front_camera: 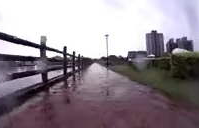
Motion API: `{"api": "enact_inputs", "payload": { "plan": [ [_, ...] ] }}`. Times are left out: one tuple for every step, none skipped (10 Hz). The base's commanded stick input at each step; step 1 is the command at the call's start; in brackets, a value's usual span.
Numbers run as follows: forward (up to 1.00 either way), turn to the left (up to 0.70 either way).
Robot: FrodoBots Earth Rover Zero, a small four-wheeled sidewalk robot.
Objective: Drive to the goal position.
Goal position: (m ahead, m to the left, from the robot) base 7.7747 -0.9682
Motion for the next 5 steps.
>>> {"api": "enact_inputs", "payload": {
  "plan": [
    [1.00,0.00],
    [1.00,0.00],
    [1.00,0.00],
    [1.00,0.00],
    [1.00,0.00]
  ]
}}
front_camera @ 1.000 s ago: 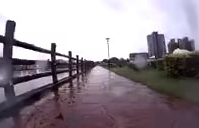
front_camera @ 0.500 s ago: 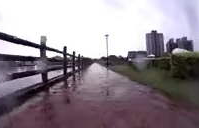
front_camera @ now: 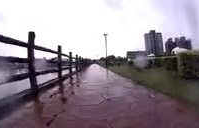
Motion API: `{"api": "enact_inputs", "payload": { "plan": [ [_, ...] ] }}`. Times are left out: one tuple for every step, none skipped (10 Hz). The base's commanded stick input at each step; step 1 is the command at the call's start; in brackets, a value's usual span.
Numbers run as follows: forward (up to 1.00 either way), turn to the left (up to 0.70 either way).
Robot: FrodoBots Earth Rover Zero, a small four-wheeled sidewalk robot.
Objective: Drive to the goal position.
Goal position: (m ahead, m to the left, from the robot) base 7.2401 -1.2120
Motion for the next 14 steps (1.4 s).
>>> {"api": "enact_inputs", "payload": {
  "plan": [
    [1.00,0.00],
    [1.00,0.00],
    [1.00,0.00],
    [1.00,0.00],
    [1.00,0.00],
    [1.00,0.00],
    [1.00,0.00],
    [1.00,0.00],
    [1.00,0.00],
    [1.00,0.00],
    [1.00,0.00],
    [1.00,0.00],
    [1.00,0.00],
    [1.00,0.00]
  ]
}}
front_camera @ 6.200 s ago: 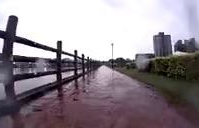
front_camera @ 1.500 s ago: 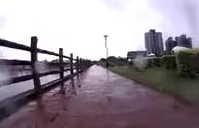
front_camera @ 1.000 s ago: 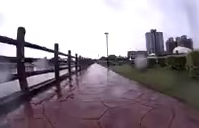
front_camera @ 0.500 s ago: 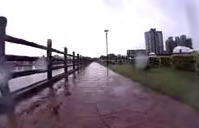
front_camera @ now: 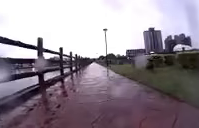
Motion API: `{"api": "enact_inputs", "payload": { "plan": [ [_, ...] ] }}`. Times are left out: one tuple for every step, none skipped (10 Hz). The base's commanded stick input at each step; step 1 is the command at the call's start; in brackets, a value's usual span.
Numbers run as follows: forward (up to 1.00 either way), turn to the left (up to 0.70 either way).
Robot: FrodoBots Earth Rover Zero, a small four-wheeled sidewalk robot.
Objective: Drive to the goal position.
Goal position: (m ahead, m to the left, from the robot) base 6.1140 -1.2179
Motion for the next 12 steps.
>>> {"api": "enact_inputs", "payload": {
  "plan": [
    [1.00,0.00],
    [1.00,0.00],
    [1.00,0.00],
    [1.00,0.00],
    [1.00,0.00],
    [1.00,0.00],
    [1.00,0.00],
    [1.00,0.00],
    [1.00,0.00],
    [1.00,0.00],
    [1.00,0.00],
    [1.00,0.00]
  ]
}}
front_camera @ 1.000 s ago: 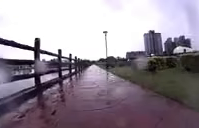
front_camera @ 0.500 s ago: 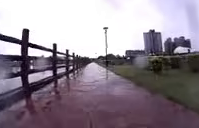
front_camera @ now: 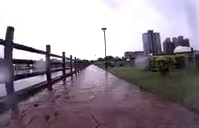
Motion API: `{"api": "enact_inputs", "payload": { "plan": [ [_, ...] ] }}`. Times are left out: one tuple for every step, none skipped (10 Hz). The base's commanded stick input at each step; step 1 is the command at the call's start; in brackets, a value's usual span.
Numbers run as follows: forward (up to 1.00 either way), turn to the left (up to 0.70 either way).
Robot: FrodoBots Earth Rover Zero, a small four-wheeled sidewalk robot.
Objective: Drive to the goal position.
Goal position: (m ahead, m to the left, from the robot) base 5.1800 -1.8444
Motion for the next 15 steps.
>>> {"api": "enact_inputs", "payload": {
  "plan": [
    [1.00,0.00],
    [1.00,0.00],
    [1.00,0.00],
    [1.00,0.00],
    [1.00,0.00],
    [1.00,0.00],
    [1.00,0.00],
    [1.00,0.00],
    [1.00,0.00],
    [1.00,0.00],
    [1.00,0.00],
    [1.00,0.00],
    [1.00,0.00],
    [1.00,0.00],
    [1.00,0.00]
  ]
}}
